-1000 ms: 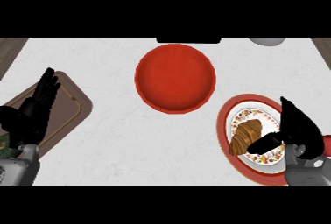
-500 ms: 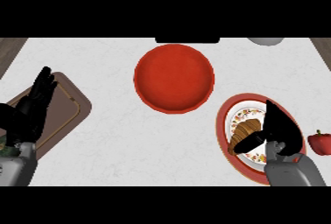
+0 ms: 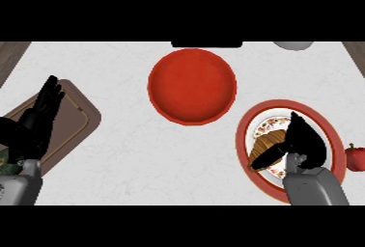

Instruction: Pick the croissant from the plate and place it in the bowl

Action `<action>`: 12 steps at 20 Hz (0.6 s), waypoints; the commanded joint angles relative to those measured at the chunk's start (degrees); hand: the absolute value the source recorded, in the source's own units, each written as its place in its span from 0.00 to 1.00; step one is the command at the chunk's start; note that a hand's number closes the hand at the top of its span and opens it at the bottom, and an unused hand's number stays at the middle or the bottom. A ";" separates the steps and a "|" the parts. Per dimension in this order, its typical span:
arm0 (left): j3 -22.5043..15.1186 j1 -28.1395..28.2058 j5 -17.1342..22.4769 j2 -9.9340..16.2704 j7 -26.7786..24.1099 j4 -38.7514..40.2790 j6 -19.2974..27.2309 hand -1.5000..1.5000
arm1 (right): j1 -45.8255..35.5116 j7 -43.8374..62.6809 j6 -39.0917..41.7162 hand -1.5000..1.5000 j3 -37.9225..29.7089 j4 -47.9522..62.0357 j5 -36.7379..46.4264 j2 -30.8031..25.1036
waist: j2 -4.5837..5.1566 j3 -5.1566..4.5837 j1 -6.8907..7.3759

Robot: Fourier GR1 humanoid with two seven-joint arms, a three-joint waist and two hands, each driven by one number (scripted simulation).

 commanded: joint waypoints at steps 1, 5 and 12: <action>0.33 0.31 -1.09 -0.86 -0.42 -0.26 0.78 0.50 | -0.10 11.25 1.75 1.00 -0.28 0.72 1.40 4.87 | 0.00 0.05 -0.08; 1.27 -1.21 -2.01 -1.18 0.43 2.34 -0.26 0.50 | -3.80 1.13 4.22 1.00 -6.04 6.06 -2.00 1.01 | 0.14 0.07 -0.13; 1.36 0.60 -3.31 -4.18 -2.30 2.16 -0.19 0.50 | 0.47 -2.37 -0.18 1.00 -4.31 6.35 3.79 3.59 | 0.08 0.06 -0.27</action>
